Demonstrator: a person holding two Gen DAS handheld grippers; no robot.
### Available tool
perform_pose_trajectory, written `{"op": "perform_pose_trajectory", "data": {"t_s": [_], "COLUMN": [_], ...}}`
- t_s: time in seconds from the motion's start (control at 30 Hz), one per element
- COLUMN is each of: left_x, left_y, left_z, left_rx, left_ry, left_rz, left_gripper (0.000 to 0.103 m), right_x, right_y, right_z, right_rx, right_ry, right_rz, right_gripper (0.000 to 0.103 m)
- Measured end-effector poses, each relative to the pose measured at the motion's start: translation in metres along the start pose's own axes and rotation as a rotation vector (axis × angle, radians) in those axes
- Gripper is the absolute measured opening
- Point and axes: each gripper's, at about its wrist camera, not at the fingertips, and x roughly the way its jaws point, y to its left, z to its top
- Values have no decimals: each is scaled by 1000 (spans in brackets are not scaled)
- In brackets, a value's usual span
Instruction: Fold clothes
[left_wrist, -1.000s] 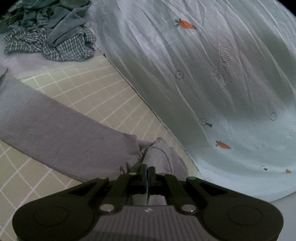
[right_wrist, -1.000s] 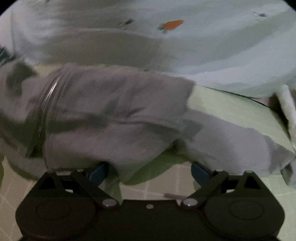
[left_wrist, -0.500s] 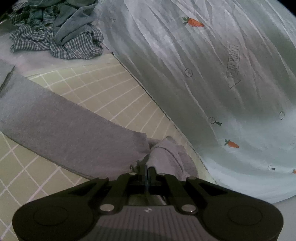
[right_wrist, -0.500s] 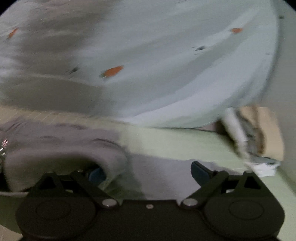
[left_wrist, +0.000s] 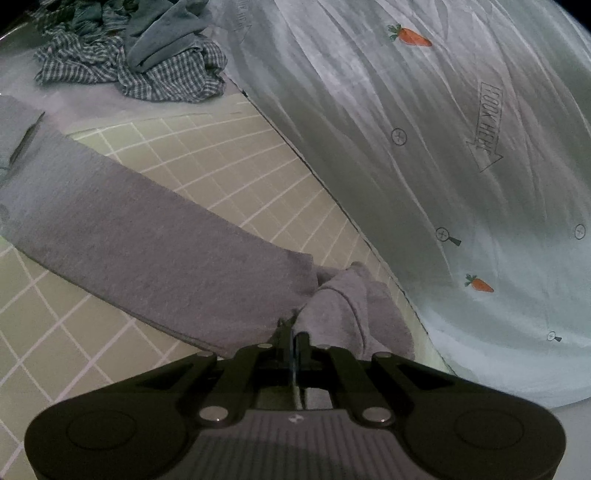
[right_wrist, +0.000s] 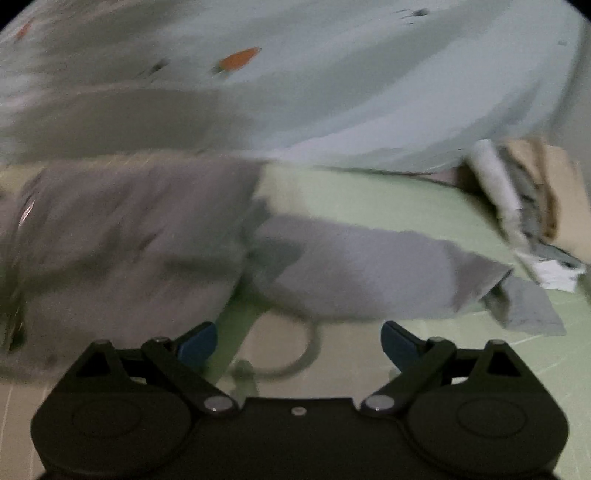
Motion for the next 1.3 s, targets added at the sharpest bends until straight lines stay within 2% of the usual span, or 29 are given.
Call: {"op": "perform_pose_trajectory", "data": {"t_s": [0.13, 0.33, 0.57, 0.7, 0.77, 1.0, 1.13, 1.23, 1.3], "left_x": [0, 0, 1, 2, 3, 7, 9, 13, 16], "left_y": [0, 0, 3, 3, 4, 6, 8, 11, 11], "left_z": [1, 0, 0, 0, -1, 0, 0, -1, -1], "left_rx": [2, 3, -6, -7, -9, -19, -24, -28, -24], "left_ry": [0, 6, 7, 14, 19, 29, 40, 52, 64], "left_rz": [1, 4, 9, 15, 20, 37, 49, 66, 88], "left_gripper": [0, 0, 0, 0, 0, 0, 1, 1, 1], "right_x": [-1, 6, 14, -4, -8, 8, 16, 20, 19], "right_y": [7, 18, 24, 19, 20, 36, 50, 47, 44], "right_z": [-5, -11, -2, 7, 13, 12, 7, 8, 10], "right_rx": [-54, -142, -177, -131, -133, -212, -287, -271, -267], "right_ry": [29, 75, -6, -149, -187, -118, -60, -34, -38], "right_rz": [56, 82, -5, 8, 4, 41, 11, 12, 11], "right_gripper": [96, 97, 97, 97, 97, 96, 82, 72, 61]}}
